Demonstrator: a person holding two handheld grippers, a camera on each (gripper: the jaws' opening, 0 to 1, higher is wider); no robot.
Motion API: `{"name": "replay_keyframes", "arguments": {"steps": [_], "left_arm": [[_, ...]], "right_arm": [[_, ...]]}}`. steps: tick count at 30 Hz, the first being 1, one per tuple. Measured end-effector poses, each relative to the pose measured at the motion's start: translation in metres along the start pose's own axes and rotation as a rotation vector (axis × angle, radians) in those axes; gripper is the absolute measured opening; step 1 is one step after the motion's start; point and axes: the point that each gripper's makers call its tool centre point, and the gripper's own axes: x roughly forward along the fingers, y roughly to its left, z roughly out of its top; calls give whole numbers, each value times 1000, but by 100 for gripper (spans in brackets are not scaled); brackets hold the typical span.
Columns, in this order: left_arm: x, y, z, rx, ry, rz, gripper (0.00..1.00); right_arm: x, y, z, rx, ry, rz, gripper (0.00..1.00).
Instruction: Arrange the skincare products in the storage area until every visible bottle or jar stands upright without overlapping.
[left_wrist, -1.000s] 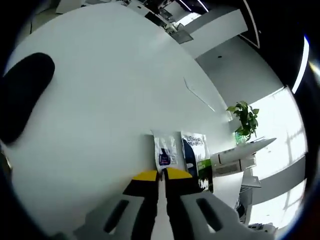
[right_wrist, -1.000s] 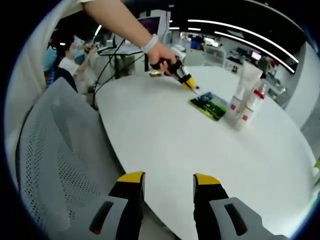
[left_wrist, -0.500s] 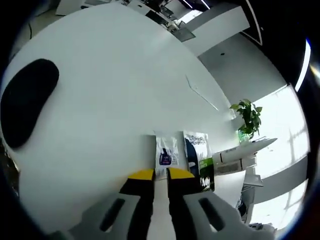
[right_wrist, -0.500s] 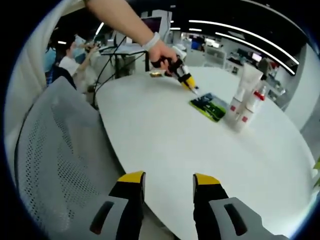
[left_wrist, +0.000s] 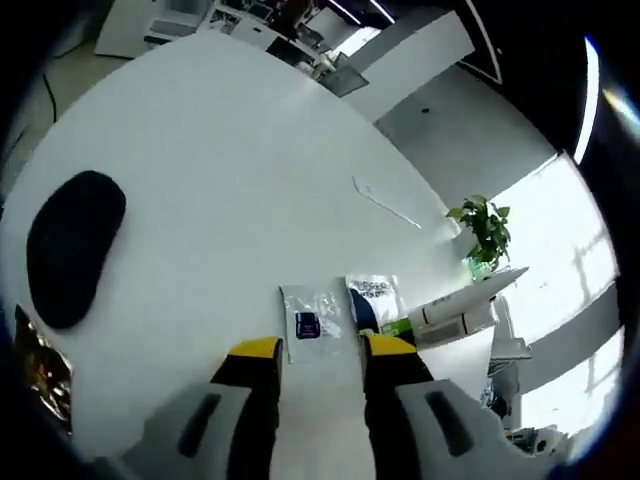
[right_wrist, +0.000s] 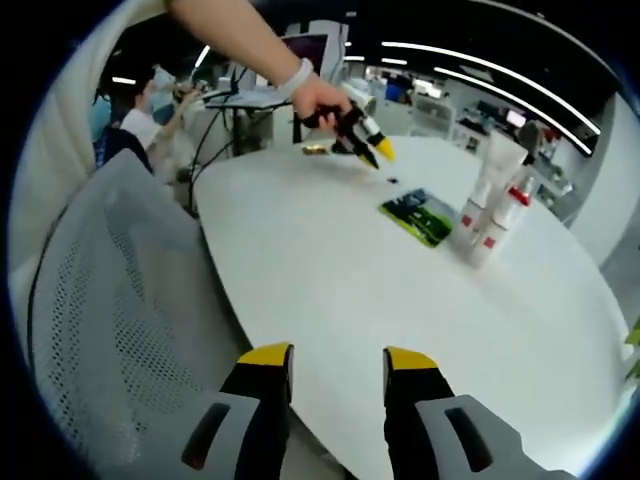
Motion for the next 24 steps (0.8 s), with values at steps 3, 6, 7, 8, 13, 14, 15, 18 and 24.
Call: {"name": "replay_keyframes", "arguments": {"steps": [3,6,7,8,13,14,15,18,24], "left_arm": [[-17,20,11,164,-32,94,41],[-41,57,18,220,-38,232,61],[-48,66,19,225,-37,267,63],[-57,76,19,229,-34,306,63],[-93,115,8,272,19,457,72],[-96,120,4,296,49,470,76],[-100,127,-2,323,89,495,76],[-104,140,-18,375,196,527,70],[-100,152,-25,439,262,546,68]], "right_arm": [[-1,-1,1,0,-7,-2,36],[-1,-1,1,-2,-7,-1,36],[-1,-1,1,-3,-6,-1,36],[-1,-1,1,-5,-6,0,36],[-1,0,1,-3,-5,7,36],[-1,0,1,-3,-8,7,36],[0,0,1,0,-9,10,36],[0,1,1,-1,-7,12,36],[0,4,1,1,-8,30,36]]}}
